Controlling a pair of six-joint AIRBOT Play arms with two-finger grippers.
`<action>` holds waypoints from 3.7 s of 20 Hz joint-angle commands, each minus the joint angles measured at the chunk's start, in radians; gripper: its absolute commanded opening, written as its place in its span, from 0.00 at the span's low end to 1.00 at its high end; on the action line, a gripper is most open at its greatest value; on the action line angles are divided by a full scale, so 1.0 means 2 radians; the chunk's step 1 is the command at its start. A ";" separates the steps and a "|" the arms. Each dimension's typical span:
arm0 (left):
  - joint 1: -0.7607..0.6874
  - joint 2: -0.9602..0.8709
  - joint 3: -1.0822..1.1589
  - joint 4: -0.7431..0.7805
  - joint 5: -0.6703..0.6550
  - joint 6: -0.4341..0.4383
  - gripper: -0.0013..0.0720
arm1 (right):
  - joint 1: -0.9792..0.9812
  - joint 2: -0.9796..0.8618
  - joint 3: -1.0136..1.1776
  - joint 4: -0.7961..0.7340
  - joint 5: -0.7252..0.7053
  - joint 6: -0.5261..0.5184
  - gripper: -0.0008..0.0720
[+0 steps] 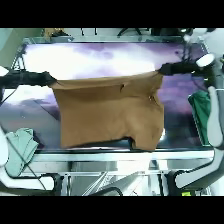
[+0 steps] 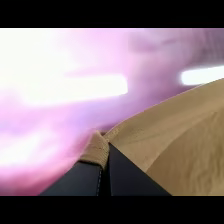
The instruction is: Fold the shirts.
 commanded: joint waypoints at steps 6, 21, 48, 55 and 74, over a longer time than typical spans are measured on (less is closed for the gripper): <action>-0.007 -0.191 0.163 0.017 -0.029 -0.040 0.04 | -0.003 -0.113 0.031 0.025 -0.048 0.014 0.04; -0.008 -0.216 0.114 0.012 -0.015 -0.031 0.76 | -0.002 -0.113 -0.017 -0.017 -0.003 0.035 0.25; -0.010 0.058 -0.360 0.034 0.029 -0.021 0.04 | -0.278 0.359 -0.572 -0.016 0.153 0.109 0.73; -0.010 0.058 -0.330 0.033 0.013 -0.022 0.04 | -0.207 0.338 -0.656 0.050 0.080 0.060 0.73; 0.115 0.127 -0.381 0.171 -0.087 -0.115 0.03 | -0.112 0.399 -0.636 -0.105 0.140 0.205 0.04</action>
